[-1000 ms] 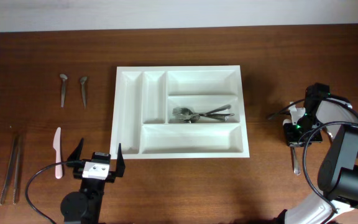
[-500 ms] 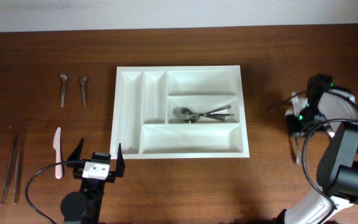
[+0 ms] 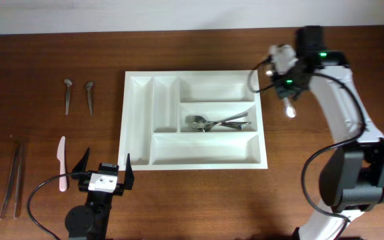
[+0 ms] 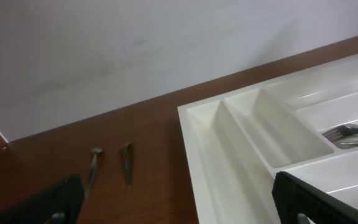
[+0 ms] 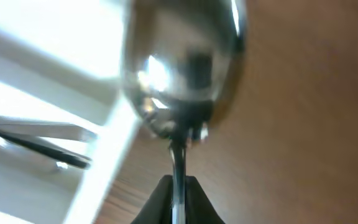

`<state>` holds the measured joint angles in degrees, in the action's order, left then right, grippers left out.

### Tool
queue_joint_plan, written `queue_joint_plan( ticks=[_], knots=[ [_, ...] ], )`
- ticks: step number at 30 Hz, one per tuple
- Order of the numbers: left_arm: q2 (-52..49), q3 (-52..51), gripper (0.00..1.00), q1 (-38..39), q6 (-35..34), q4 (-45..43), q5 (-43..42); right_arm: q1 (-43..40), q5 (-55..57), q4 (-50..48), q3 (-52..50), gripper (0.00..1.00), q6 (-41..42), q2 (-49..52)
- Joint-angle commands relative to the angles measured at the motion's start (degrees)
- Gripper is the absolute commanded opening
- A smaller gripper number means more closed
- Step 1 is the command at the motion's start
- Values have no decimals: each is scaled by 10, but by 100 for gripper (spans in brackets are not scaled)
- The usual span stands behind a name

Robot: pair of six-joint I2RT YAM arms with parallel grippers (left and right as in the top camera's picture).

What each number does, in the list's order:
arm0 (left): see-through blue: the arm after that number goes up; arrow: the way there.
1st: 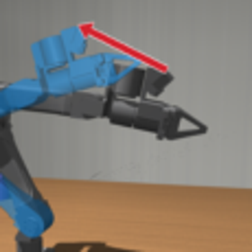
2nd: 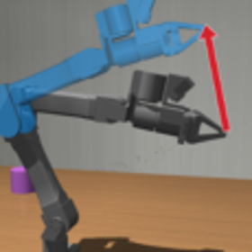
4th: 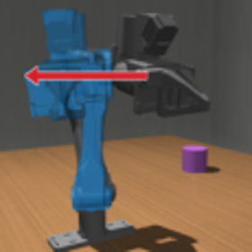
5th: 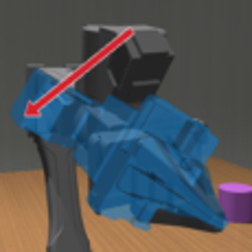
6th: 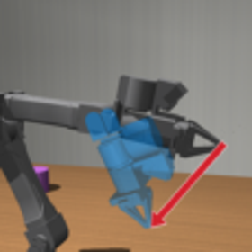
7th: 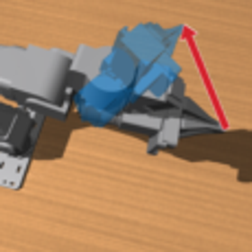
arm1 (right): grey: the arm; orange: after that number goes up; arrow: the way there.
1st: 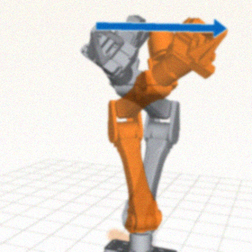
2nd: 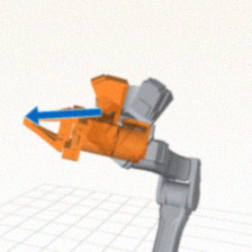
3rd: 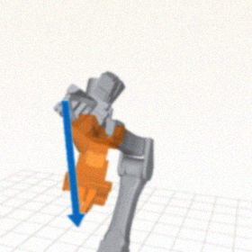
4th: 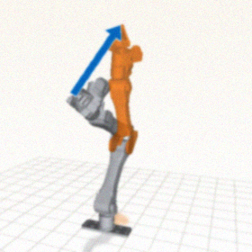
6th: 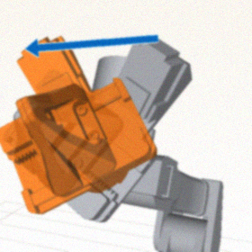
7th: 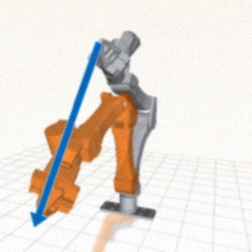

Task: Pack container
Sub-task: 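Lift the spoon and carry it left into the tray's top compartment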

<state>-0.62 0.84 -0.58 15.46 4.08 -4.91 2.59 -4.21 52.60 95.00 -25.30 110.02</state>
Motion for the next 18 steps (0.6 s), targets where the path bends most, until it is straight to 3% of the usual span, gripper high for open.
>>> queue_joint_plan(
  ticks=[1,7,18],
  knots=[
    [3,-3,99,-3,5,2,2,45,-16,-21,9,8,-47,0],
    [3,-3,99,-3,5,2,2,111,-18,-75,9,9,-89,3],
    [3,-3,99,-3,5,2,2,134,5,-79,9,11,-50,43]
  ],
)
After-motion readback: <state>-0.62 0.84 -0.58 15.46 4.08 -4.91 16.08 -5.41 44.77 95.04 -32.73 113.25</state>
